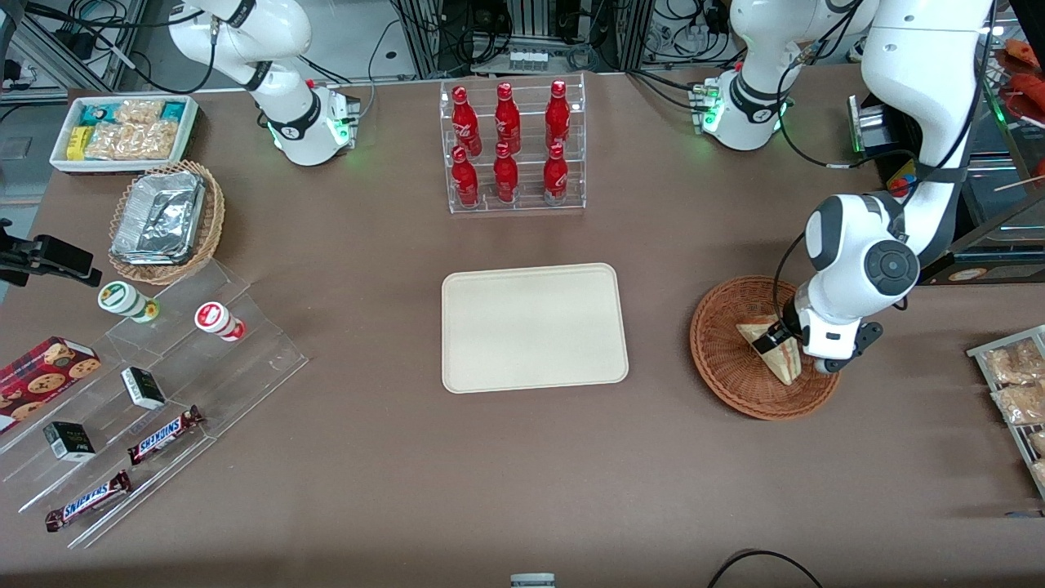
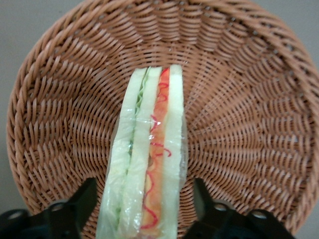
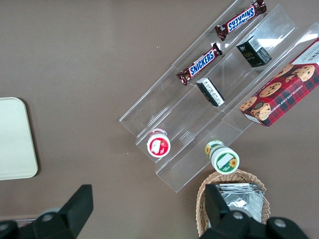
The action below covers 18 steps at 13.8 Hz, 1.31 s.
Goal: Place sandwich from basket to tray
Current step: 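Lower the open left gripper over the wrapped sandwich in the basket, then close the left gripper on the sandwich and lift it, then carry the sandwich with the left gripper over the cream tray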
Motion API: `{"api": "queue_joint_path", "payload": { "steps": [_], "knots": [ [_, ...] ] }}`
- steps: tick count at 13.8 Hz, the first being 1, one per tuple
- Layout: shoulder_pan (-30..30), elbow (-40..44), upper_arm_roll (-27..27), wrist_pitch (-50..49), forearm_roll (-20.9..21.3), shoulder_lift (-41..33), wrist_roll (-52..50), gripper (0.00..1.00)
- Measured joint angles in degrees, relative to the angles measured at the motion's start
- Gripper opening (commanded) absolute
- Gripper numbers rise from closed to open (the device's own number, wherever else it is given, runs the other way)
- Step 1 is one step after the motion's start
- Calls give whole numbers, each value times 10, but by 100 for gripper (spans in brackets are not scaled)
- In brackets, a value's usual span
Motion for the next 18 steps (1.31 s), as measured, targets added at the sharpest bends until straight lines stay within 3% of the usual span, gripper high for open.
{"api": "queue_joint_path", "payload": {
  "steps": [4,8,11,18],
  "knots": [
    [0,2,0,-32,1,-8,1,0],
    [-11,53,-2,-136,2,-31,15,0],
    [-51,105,-4,-194,2,-34,44,0],
    [-167,154,-11,-199,0,3,49,0]
  ]
}}
